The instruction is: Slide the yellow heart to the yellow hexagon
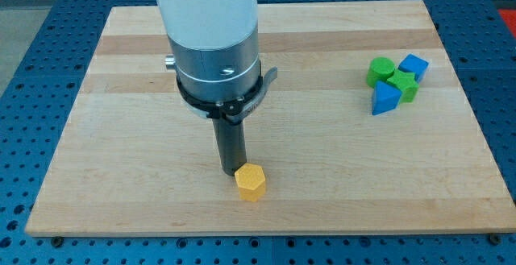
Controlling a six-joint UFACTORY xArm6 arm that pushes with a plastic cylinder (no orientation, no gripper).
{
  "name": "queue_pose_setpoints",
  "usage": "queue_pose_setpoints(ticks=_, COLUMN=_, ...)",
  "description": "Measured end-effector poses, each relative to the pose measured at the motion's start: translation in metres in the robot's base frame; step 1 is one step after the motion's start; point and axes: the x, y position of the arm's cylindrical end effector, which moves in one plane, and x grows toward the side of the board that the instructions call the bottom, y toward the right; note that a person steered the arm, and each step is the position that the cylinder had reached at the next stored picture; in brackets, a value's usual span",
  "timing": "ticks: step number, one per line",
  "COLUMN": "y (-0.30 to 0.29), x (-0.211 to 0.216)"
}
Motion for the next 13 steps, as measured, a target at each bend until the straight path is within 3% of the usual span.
queue_pose_setpoints(ticks=1, y=-0.014, x=-0.014)
queue_pose_setpoints(ticks=3, y=-0.075, x=-0.09)
queue_pose_setpoints(ticks=5, y=-0.08, x=-0.183)
queue_pose_setpoints(ticks=6, y=-0.066, x=-0.21)
queue_pose_setpoints(ticks=9, y=0.015, x=-0.201)
queue_pose_setpoints(ticks=13, y=0.052, x=-0.166)
